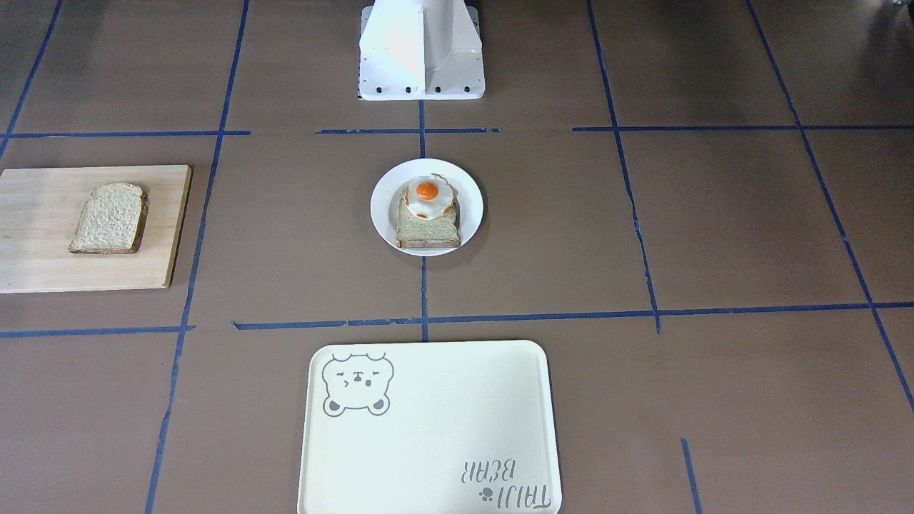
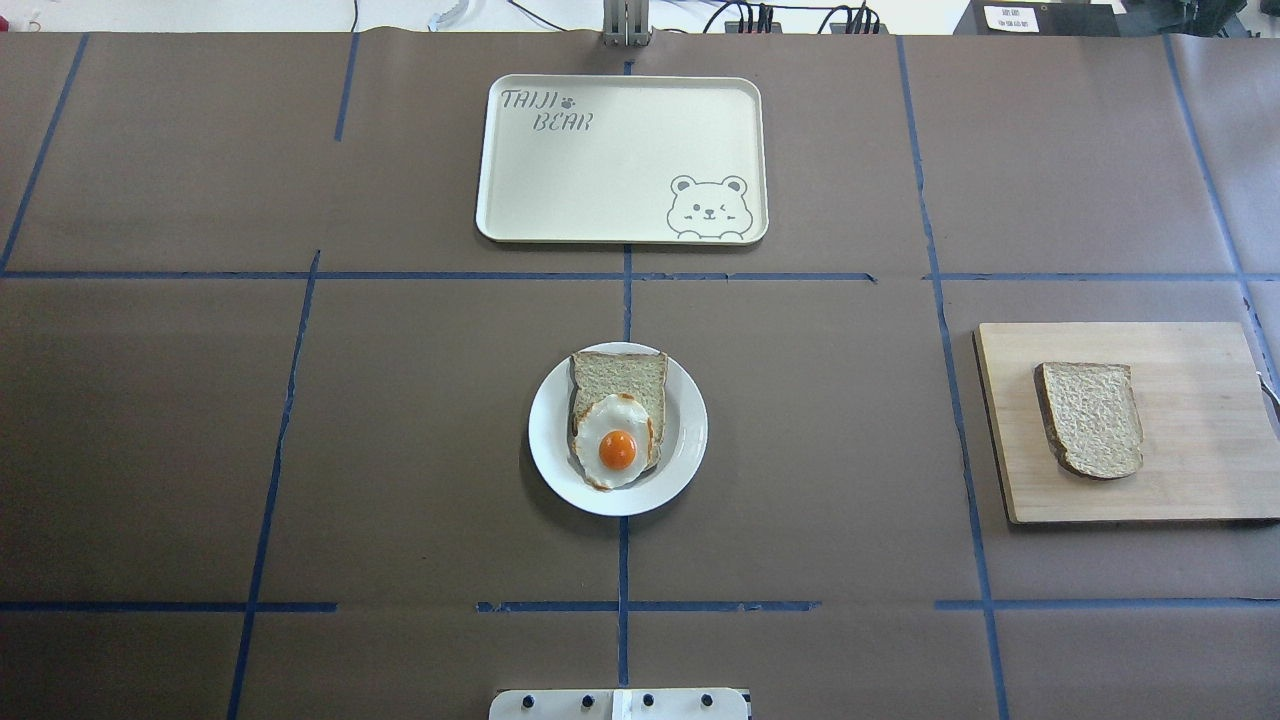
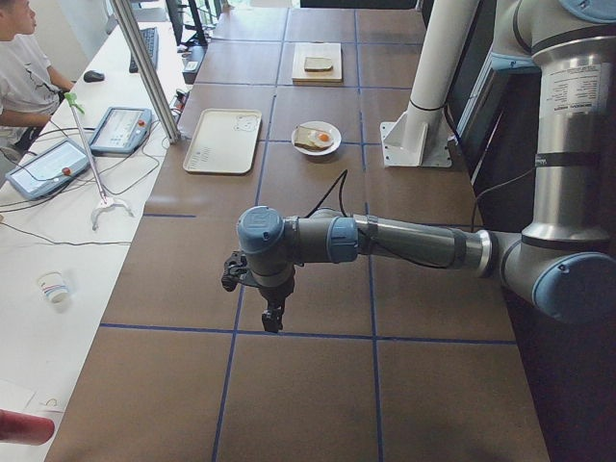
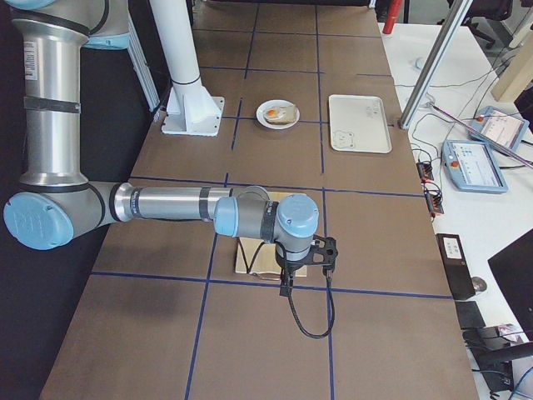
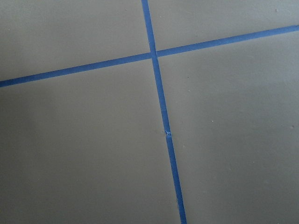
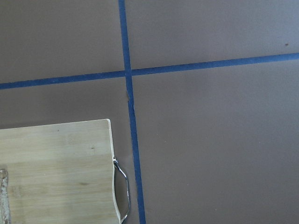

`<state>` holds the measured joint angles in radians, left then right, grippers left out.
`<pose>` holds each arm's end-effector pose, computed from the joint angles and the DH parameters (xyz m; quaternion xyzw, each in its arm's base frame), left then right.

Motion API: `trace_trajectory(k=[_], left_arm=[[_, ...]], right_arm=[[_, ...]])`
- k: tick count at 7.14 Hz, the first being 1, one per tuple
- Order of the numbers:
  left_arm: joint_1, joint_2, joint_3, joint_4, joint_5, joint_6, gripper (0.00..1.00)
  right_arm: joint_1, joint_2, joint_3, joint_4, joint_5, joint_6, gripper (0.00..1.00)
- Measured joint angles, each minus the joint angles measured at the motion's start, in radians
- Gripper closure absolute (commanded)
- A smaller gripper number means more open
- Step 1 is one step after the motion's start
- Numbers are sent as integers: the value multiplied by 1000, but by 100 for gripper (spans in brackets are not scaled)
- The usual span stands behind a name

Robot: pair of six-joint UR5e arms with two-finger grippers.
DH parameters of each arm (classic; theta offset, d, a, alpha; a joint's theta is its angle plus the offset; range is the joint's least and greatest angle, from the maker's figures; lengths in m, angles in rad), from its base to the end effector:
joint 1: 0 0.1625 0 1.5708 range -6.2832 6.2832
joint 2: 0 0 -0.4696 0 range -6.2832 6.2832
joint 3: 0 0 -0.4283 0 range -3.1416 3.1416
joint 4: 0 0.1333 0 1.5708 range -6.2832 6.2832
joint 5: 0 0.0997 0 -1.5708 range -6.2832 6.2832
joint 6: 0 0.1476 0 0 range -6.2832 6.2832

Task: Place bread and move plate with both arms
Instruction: 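Move the right gripper toward the bread slice on the bamboo board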

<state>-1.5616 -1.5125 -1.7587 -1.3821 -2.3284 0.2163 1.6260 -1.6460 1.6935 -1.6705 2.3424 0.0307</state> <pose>-0.0274 -0.4908 0.6889 0.0109 0.3705 0.0936 0.9240 0.0572 -0.4842 0.7213 -0.0196 -0.3764 0.0496 0.9249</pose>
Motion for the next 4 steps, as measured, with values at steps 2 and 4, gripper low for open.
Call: trace_trajectory(k=[2,4], left_arm=[[0,0,-1,-1,0,1,0],[0,1,-4,0,5,-1,0]], right_arm=[[0,0,2,1,0,0,0],[0,4,9,3,0,-2,0]])
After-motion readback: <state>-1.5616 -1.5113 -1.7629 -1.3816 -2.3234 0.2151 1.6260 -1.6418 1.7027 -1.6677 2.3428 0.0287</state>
